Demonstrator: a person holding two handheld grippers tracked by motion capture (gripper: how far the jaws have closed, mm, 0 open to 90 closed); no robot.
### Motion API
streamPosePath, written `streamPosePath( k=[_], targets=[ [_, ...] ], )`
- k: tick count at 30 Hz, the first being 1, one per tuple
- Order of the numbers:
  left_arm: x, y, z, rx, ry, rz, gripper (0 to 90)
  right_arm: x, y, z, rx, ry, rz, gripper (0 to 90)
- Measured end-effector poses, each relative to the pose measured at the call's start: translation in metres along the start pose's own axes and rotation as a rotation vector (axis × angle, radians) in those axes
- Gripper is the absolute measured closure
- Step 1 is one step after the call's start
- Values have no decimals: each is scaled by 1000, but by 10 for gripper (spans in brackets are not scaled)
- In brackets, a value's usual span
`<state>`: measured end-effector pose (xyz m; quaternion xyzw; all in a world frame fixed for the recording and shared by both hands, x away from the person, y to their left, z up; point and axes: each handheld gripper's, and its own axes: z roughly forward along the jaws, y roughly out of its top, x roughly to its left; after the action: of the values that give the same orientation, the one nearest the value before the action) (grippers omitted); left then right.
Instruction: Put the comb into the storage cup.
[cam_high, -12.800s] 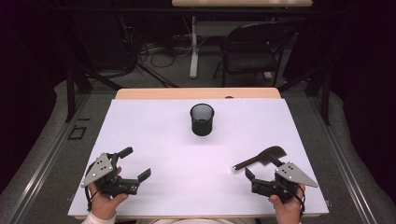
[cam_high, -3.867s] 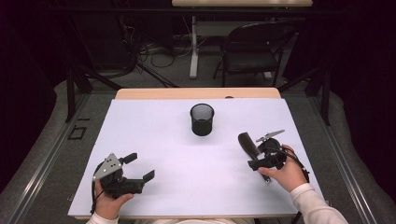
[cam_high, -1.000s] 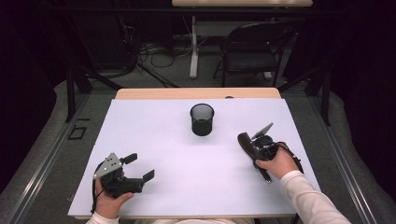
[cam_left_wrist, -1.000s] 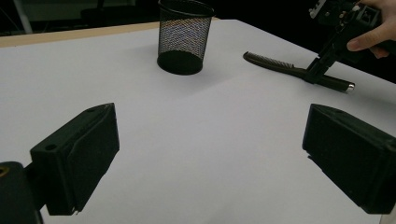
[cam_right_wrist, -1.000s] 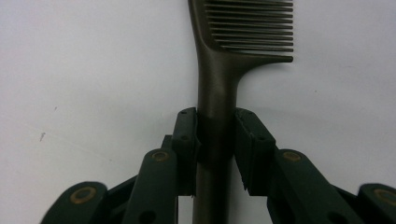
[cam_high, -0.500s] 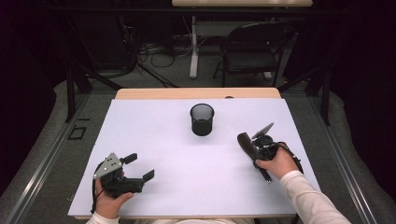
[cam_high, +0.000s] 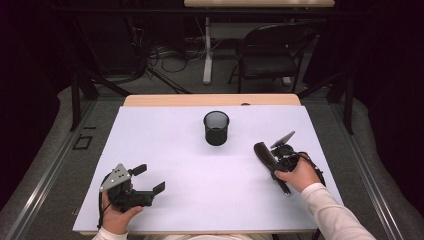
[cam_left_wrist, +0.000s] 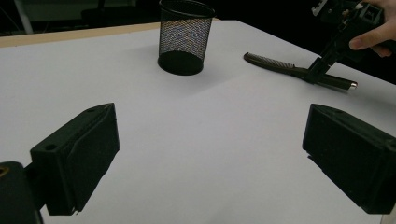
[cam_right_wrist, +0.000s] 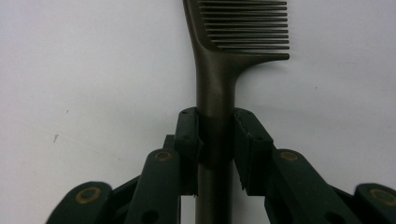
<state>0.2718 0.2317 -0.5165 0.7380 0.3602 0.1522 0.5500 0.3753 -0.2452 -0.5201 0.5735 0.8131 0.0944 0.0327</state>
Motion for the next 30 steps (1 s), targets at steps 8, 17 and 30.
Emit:
streamPosePath(
  k=[8,17,30],
  targets=[
    [0,0,0,1,3,-1,41,-1,-2,-2,-29,16,16,730],
    [0,0,0,0,4,1,40,-2,-7,-12,-77,40,1,730],
    [0,0,0,-5,7,2,41,3,-16,-25,-183,74,-21,730]
  ],
)
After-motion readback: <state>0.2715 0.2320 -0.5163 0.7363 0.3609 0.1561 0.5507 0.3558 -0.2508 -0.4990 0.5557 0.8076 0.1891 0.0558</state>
